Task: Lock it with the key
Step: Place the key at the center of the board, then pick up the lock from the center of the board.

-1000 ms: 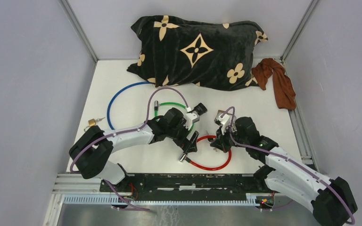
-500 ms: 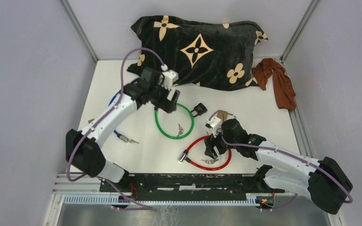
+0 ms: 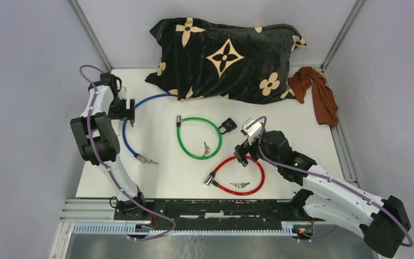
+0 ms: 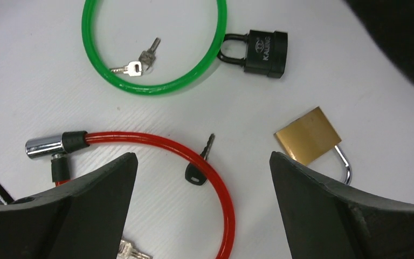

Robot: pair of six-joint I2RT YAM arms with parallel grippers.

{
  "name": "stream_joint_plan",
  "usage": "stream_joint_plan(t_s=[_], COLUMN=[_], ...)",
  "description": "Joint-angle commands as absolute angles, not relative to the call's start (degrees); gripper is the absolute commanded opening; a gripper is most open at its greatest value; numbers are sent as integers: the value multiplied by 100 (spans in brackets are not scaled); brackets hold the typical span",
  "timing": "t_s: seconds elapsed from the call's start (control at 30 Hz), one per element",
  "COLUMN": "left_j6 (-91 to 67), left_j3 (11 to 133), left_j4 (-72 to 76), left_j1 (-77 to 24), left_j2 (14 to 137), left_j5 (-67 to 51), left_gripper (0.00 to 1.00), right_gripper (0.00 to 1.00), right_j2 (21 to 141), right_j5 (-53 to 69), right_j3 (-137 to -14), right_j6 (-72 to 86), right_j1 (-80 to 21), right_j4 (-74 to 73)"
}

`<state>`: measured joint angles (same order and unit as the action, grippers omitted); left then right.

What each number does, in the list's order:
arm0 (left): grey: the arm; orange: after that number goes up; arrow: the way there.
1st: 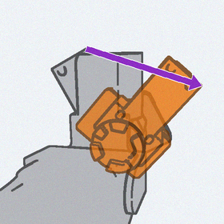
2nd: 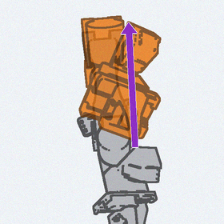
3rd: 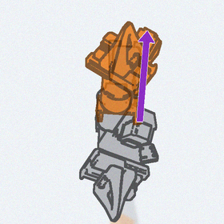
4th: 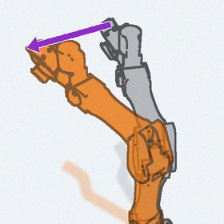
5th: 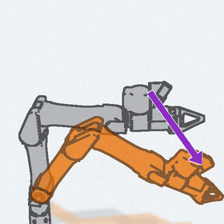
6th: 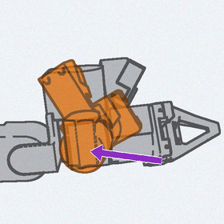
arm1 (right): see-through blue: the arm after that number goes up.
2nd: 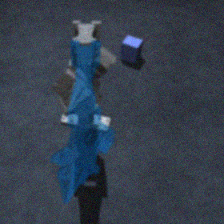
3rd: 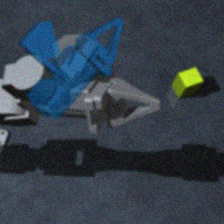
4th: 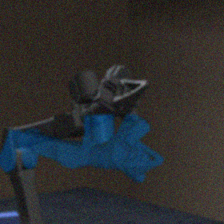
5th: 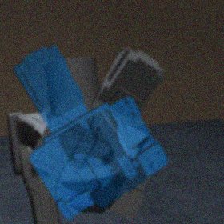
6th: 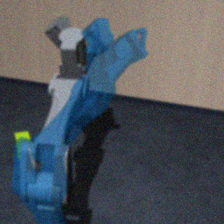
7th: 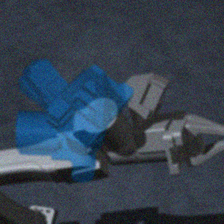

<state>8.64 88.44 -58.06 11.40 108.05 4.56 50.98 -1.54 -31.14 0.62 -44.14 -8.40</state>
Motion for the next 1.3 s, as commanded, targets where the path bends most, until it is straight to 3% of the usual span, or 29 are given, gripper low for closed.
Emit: stream_joint_plan(t_s=[0.0,0.17,0.33,0.53,0.67,0.8,1.03,1.27], left_j6=[1105,1088,1076,683,58,-542,-934,-939], left_j3=[9216,9150,9237,9664,8794,7984,7318,6299], left_j4=[-5724,-5381,-5208,-6148,-5655,-5282,-5056,-4688], left_j1=[1353,1372,1373,1358,1356,1382,1450,1423], left_j2=[11401,11784,11867,12151,11263,10691,10693,10309], left_j5=[561,467,795,477,233,741,669,503], left_gripper=[100,97,75,65,68,68,72,64], right_gripper=[98,98,98,98,98,98,98,98], right_j2=[5092,5383,5533,5419,5273,5242,5061,4849], right_j5=[-472,-579,-459,-573,-557,-503,-528,-694], right_j3=[-3062,-3132,-3192,-3191,-3103,-3169,-3155,-3204], right_j6=[-164,-274,-286,-264,-298,-324,-271,-265], right_j1=[-4430,-4432,-4430,-4431,-4430,-4430,-4429,-4430], right_j4=[-294,-524,-517,-551,-535,-584,-598,-652])
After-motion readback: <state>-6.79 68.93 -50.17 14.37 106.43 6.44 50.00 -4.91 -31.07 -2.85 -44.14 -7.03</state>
